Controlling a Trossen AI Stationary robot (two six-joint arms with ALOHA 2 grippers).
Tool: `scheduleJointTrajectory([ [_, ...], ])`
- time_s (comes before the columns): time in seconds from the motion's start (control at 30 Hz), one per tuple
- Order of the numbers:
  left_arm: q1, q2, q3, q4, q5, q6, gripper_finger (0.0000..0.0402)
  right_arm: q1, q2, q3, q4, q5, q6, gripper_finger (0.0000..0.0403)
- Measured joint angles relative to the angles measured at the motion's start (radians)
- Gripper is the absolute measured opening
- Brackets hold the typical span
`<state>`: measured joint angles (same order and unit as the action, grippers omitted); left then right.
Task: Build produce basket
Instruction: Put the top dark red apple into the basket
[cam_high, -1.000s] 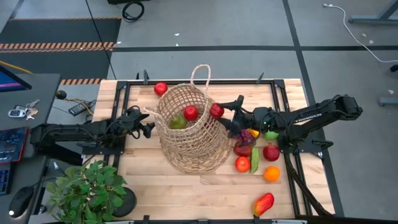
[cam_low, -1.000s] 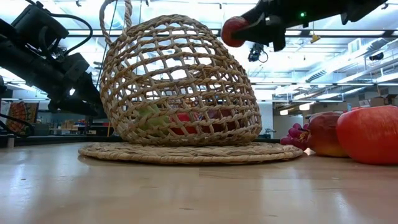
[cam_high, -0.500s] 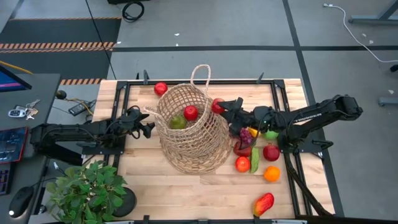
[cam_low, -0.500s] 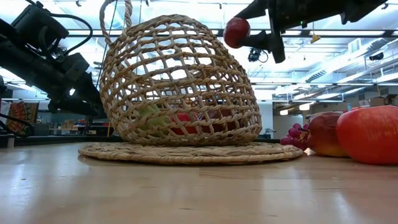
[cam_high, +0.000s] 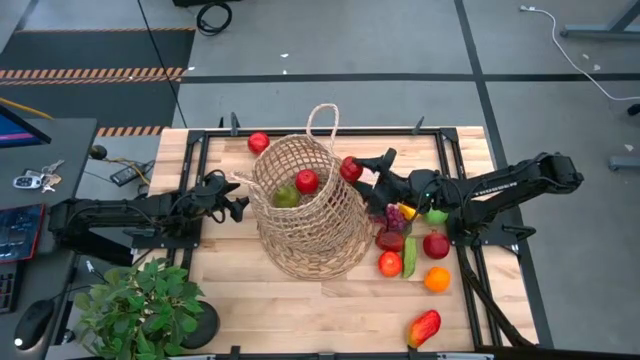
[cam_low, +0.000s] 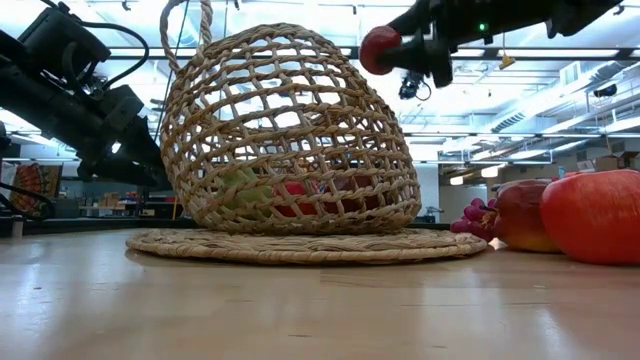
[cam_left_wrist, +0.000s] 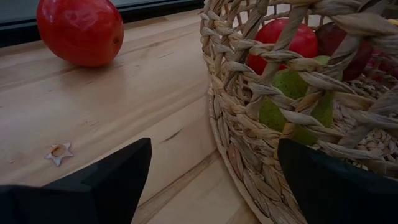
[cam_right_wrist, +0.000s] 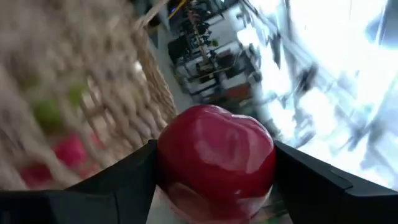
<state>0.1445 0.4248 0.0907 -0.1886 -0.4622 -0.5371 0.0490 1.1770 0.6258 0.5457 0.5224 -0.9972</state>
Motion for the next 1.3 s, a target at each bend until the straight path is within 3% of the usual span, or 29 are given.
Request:
scheduleJointTrajectory([
  [0.33,0.000,0.000,0.000,0.000,0.000,0.000,0.0357,0.000,0.000,0.000,0.000,-0.052,1.181,0.0294],
  [0.63,0.000,0.000,0.000,0.000,0.000,0.000,0.0357,0.000,0.000,0.000,0.033,-0.311,1.846,0.0294],
  [0.8,0.000,0.000,0.000,0.000,0.000,0.000,0.0357,0.000,0.000,0.000,0.100,-0.382,1.966,0.0294],
  [1.3,0.000,0.000,0.000,0.000,0.000,0.000,0.0357,0.000,0.000,0.001,0.186,-0.392,1.963,0.0294],
])
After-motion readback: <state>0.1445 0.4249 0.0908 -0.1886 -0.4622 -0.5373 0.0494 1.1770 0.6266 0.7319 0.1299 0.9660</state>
